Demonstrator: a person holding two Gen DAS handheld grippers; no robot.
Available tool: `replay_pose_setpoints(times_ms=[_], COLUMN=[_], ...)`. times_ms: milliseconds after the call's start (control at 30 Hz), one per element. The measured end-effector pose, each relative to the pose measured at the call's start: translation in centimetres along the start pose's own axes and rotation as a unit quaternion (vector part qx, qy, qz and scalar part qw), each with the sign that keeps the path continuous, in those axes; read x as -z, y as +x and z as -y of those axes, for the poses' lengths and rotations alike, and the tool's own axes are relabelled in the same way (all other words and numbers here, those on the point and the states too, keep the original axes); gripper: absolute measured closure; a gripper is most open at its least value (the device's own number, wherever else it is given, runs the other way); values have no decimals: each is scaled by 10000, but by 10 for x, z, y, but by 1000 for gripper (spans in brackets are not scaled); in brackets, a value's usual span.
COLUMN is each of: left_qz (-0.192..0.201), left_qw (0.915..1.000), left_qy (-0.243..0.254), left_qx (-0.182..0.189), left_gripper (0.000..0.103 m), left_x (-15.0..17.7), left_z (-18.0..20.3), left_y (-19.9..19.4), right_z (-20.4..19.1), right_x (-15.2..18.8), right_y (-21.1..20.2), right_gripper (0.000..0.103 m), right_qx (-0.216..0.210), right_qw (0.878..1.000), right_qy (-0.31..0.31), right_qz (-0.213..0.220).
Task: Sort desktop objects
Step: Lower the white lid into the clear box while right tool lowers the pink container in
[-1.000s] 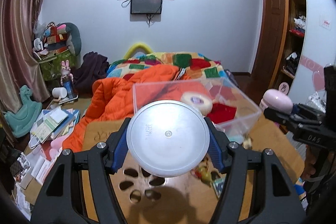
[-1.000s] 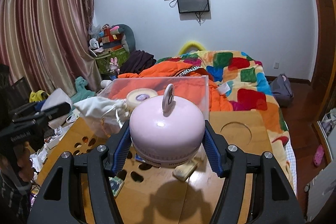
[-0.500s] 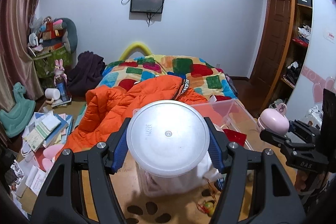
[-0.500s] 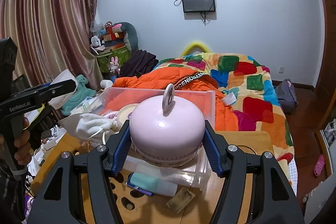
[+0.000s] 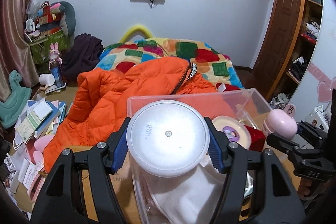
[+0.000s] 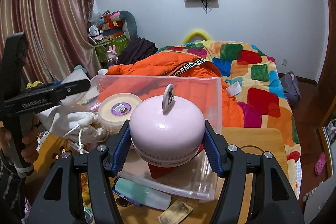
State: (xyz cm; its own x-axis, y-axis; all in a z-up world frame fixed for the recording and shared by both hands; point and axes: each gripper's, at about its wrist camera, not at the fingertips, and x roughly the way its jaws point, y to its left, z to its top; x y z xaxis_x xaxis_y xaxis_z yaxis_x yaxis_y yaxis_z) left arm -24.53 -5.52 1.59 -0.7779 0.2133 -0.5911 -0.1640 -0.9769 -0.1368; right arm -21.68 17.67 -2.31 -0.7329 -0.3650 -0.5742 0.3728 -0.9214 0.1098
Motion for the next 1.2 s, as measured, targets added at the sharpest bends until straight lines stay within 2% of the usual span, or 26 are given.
replay_pose_setpoints(times_ms=[133,300,467,767,833,933,967,1200], left_qz=[-2,-154,-133,-136,-123,-36,2,483], left_qw=[9999,9998,9995,9998,9998,9999,9999,9988], left_qy=[136,118,265,143,137,116,114,82], left_qx=[-65,78,-62,18,2,-5,2,0], left_gripper=[38,38,38,36,35,34,33,7], left_x=[3,6,9,10,11,12,13,15], left_z=[5,6,12,10,11,13,14,24], left_y=[5,13,12,2,-3,-14,-18,-60], right_z=[-5,-13,-20,-29,-32,-33,-33,-39], right_x=[1,2,3,3,3,3,2,5], right_y=[6,13,19,15,10,-2,-6,-41], right_gripper=[43,43,43,42,41,31,28,23], right_qx=[100,231,210,162,170,170,195,466], right_qw=[9998,9989,9979,9974,9975,9982,9983,9976], right_qy=[-149,-392,-545,-623,-620,-544,-525,-490], right_qz=[-42,-137,-272,-325,-281,-178,-141,169])
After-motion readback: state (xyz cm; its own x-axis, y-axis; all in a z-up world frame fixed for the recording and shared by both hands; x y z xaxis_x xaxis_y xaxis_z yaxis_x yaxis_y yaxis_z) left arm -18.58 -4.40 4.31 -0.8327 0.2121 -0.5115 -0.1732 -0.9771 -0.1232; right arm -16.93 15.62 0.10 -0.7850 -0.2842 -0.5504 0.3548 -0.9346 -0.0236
